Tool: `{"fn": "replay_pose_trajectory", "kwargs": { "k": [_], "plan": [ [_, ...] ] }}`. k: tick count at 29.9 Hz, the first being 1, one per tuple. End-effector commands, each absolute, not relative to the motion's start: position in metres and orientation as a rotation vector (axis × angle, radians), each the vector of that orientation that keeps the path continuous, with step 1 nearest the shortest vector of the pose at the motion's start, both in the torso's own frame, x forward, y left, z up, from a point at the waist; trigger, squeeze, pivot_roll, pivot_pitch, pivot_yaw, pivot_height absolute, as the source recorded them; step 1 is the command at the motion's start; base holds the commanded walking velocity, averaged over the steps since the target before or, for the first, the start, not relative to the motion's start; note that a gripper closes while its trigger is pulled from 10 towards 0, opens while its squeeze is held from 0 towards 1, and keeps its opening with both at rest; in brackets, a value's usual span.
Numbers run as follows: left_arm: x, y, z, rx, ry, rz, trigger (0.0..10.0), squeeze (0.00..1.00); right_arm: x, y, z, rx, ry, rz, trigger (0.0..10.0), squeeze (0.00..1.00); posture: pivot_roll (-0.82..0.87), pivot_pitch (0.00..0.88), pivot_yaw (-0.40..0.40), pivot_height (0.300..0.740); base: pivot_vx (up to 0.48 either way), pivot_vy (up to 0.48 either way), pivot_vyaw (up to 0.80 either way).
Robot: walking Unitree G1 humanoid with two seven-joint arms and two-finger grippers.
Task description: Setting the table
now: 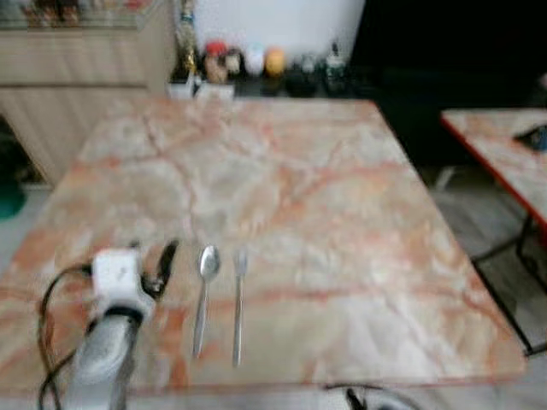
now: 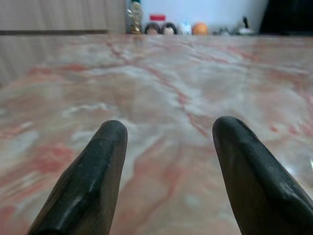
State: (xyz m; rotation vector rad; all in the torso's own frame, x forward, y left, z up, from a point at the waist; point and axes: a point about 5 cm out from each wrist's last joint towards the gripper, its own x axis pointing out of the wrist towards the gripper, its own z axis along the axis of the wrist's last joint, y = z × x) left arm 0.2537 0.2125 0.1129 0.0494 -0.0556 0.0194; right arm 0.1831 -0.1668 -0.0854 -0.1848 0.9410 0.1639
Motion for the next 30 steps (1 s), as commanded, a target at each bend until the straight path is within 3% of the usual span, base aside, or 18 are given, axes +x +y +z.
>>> {"fn": "replay_pose_trajectory", "kwargs": {
  "k": [1, 7, 15, 29, 30],
  "plan": [
    [0.256, 0.207, 0.114, 0.051, -0.054, -0.001, 10.0, 0.00, 0.174, -0.176, -0.089, -0.194, 0.973, 0.143, 10.0, 0.00, 0.01, 0.000, -0.029, 0.740, 0.000, 0.000, 0.00],
    [0.256, 0.204, 0.112, 0.031, -0.033, -0.028, 10.0, 0.00, 0.174, -0.174, -0.089, -0.193, 0.972, 0.147, 10.0, 0.00, 0.01, 0.000, -0.028, 0.740, 0.000, 0.000, 0.00],
    [0.237, 0.194, 0.110, 0.061, 0.073, -0.192, 10.0, 0.00, 0.173, -0.176, -0.089, -0.196, 0.975, 0.148, 10.0, 0.00, 0.02, 0.000, -0.022, 0.740, 0.000, 0.000, 0.00],
    [0.252, 0.199, 0.090, 0.175, 0.223, -0.146, 10.0, 0.00, 0.171, -0.175, -0.090, -0.205, 0.989, 0.151, 10.0, 0.00, 0.02, 0.000, -0.013, 0.740, 0.000, 0.000, 0.00],
    [0.254, 0.199, 0.089, 0.166, 0.222, -0.134, 10.0, 0.04, 0.171, -0.175, -0.091, -0.206, 0.990, 0.152, 10.0, 0.00, 0.02, 0.000, -0.012, 0.740, 0.000, 0.000, 0.00]
  ]
}}
